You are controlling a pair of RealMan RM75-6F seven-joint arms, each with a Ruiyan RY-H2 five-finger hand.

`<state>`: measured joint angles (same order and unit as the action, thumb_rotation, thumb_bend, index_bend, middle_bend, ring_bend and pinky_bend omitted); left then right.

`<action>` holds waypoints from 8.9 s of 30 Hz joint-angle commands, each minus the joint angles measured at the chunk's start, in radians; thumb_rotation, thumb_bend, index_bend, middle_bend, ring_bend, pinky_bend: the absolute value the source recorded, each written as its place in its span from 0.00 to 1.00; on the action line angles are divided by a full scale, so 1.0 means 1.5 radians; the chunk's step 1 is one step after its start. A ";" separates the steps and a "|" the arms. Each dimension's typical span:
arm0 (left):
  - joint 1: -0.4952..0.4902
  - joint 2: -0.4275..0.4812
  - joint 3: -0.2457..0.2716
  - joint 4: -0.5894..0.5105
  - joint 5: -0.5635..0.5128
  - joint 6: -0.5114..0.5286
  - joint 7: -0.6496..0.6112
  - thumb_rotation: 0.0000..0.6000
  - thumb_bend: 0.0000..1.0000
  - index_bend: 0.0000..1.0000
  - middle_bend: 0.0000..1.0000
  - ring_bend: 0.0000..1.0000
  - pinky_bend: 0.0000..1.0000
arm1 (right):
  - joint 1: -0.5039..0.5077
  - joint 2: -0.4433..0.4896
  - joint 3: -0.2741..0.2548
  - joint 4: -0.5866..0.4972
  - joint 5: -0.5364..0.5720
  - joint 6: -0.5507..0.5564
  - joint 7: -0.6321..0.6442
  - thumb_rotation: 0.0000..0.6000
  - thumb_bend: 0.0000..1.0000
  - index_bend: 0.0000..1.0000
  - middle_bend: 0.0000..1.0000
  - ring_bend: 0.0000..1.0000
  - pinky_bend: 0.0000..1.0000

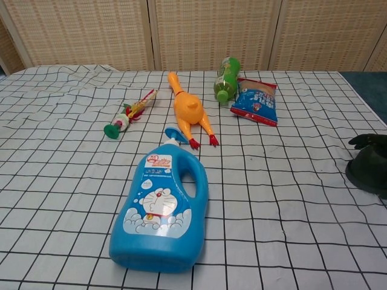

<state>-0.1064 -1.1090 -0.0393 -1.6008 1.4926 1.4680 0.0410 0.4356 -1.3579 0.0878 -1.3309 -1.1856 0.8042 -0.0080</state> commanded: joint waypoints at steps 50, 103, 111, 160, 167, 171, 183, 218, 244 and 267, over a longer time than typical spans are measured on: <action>-0.005 -0.004 0.003 -0.006 -0.002 -0.012 0.015 1.00 0.37 0.18 0.20 0.16 0.38 | -0.105 0.020 0.057 -0.224 0.042 0.415 -0.523 1.00 0.06 0.62 0.58 0.45 0.43; -0.001 -0.003 0.004 -0.003 0.006 0.000 0.011 1.00 0.37 0.18 0.19 0.16 0.38 | -0.061 0.061 0.008 -0.224 -0.202 0.309 -0.184 1.00 0.06 0.63 0.59 0.38 0.38; -0.001 -0.003 0.004 -0.004 0.009 0.002 0.012 1.00 0.37 0.18 0.19 0.16 0.38 | -0.056 0.087 0.007 -0.309 -0.224 0.319 -0.266 1.00 0.06 0.63 0.59 0.38 0.38; -0.005 -0.006 0.005 -0.003 0.002 -0.010 0.017 1.00 0.37 0.18 0.19 0.16 0.38 | -0.062 -0.001 -0.019 0.036 -0.187 0.266 0.004 1.00 0.06 0.59 0.54 0.33 0.35; -0.007 -0.007 0.005 -0.003 0.001 -0.014 0.020 1.00 0.37 0.18 0.19 0.16 0.38 | -0.051 -0.029 -0.027 0.090 -0.204 0.253 0.059 1.00 0.06 0.58 0.48 0.28 0.32; -0.006 -0.006 0.006 -0.003 0.004 -0.010 0.021 1.00 0.37 0.18 0.19 0.16 0.38 | -0.048 -0.038 -0.031 0.110 -0.203 0.242 0.078 1.00 0.06 0.58 0.45 0.26 0.30; -0.006 -0.005 0.006 -0.004 0.002 -0.012 0.017 1.00 0.37 0.18 0.19 0.16 0.38 | -0.049 -0.032 -0.035 0.117 -0.186 0.218 0.087 1.00 0.06 0.37 0.21 0.06 0.24; -0.009 -0.005 0.007 -0.005 -0.001 -0.019 0.022 1.00 0.37 0.18 0.19 0.19 0.38 | -0.062 -0.013 -0.025 0.095 -0.137 0.195 0.055 1.00 0.06 0.36 0.30 0.09 0.15; -0.008 -0.006 0.007 -0.006 -0.001 -0.018 0.025 1.00 0.37 0.18 0.19 0.19 0.38 | -0.140 0.085 0.004 -0.058 -0.068 0.315 -0.065 1.00 0.06 0.52 0.31 0.09 0.15; -0.011 -0.007 0.009 -0.004 -0.001 -0.023 0.028 1.00 0.37 0.18 0.19 0.19 0.38 | -0.133 0.124 0.002 -0.063 -0.012 0.201 -0.037 1.00 0.06 0.03 0.11 0.00 0.16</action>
<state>-0.1218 -1.1199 -0.0261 -1.6063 1.4905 1.4331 0.0831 0.2421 -1.2043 0.0969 -1.3850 -1.1763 1.0816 -0.0843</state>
